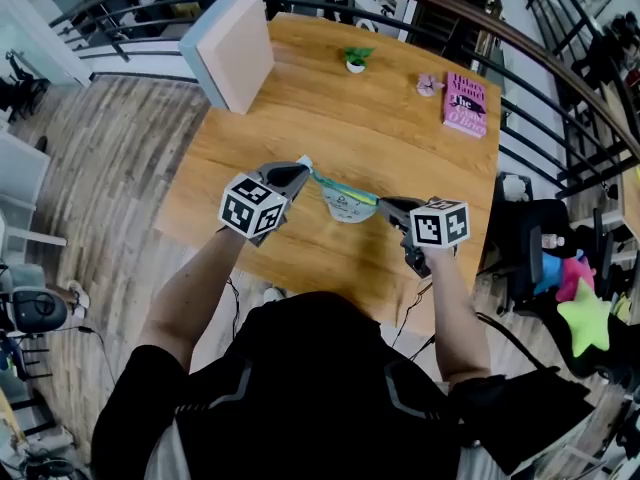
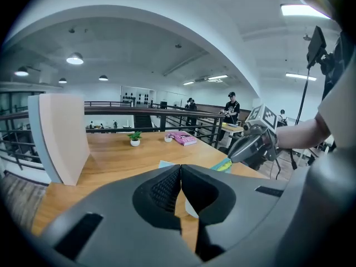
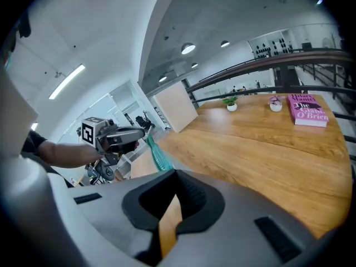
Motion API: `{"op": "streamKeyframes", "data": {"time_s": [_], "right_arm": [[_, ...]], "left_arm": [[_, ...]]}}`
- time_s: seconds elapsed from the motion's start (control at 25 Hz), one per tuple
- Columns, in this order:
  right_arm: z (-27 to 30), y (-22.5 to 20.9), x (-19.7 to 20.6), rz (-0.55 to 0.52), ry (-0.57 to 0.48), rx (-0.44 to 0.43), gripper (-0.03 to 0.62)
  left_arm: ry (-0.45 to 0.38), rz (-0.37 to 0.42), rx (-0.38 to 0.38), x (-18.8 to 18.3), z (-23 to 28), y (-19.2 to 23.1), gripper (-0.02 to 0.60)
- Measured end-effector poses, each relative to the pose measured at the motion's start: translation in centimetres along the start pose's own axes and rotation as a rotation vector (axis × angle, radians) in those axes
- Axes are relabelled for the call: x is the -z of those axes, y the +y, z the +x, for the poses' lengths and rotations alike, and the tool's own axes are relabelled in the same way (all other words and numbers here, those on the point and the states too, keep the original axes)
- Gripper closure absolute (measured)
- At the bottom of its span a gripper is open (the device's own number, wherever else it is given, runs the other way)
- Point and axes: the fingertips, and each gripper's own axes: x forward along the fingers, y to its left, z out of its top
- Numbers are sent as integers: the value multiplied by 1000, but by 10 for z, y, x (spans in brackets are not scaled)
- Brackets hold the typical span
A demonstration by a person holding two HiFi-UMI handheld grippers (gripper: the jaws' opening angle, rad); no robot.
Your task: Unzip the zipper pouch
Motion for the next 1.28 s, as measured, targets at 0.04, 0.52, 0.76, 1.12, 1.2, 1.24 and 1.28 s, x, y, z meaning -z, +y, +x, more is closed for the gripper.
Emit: {"op": "streamKeyframes", "data": {"time_s": [0.04, 0.52, 0.76, 1.12, 1.2, 1.24, 1.28], "right_arm": [[4, -6, -5, -1, -5, 5, 585], [66, -31, -20, -117, 8, 62, 585], [89, -26, 49, -52, 127, 28, 585], [97, -24, 112, 14, 200, 54, 583], [99, -24, 118, 16, 208, 64, 583], [100, -24, 122, 17, 216, 68, 583], [102, -24, 125, 16, 225, 76, 583]], "left_arm": [[-2, 1, -9, -3, 4, 5, 552], [72, 57, -40, 29, 23, 32, 551], [198, -42, -19, 102, 23, 17, 551], [362, -112, -44, 183, 16, 4, 551], [382, -114, -44, 194, 17, 2, 551], [392, -112, -46, 199, 18, 2, 551], [399, -110, -46, 203, 19, 2, 551]]}}
